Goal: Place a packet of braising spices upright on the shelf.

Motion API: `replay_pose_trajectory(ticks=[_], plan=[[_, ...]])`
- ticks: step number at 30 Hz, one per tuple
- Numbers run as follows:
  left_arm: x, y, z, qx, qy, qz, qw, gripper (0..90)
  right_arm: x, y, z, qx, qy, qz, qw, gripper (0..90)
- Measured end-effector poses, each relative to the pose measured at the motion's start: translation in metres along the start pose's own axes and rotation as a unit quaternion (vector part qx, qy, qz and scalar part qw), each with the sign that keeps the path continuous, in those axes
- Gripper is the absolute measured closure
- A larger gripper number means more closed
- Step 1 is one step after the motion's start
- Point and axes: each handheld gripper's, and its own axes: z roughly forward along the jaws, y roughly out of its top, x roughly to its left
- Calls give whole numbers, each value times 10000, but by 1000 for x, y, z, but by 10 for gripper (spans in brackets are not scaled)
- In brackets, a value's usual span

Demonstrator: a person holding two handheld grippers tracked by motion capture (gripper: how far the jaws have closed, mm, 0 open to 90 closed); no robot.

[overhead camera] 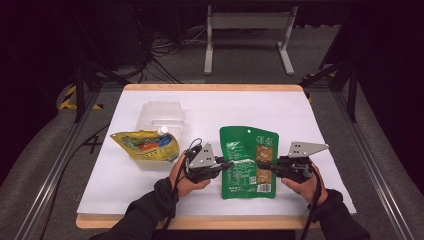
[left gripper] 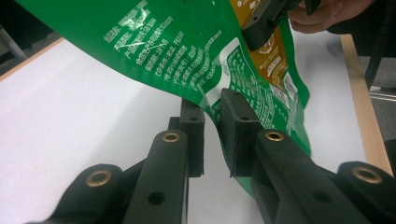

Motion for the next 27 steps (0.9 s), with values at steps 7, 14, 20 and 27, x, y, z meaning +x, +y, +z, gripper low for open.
replay_pose_trajectory(ticks=[7,14,20,27], plan=[[-5,1,-8,42,-31,135,9999,625,4,3,-3,-136,-24,-123,9998,896],[-14,1,-27,189,96,214,9995,499,6,6,-7,-219,-136,-246,9994,898],[-24,-11,-44,416,165,262,9987,407,4,7,-9,-303,-328,-219,9988,898],[-35,-35,-69,696,331,124,9970,354,3,12,-11,-461,-497,-275,9973,899]])
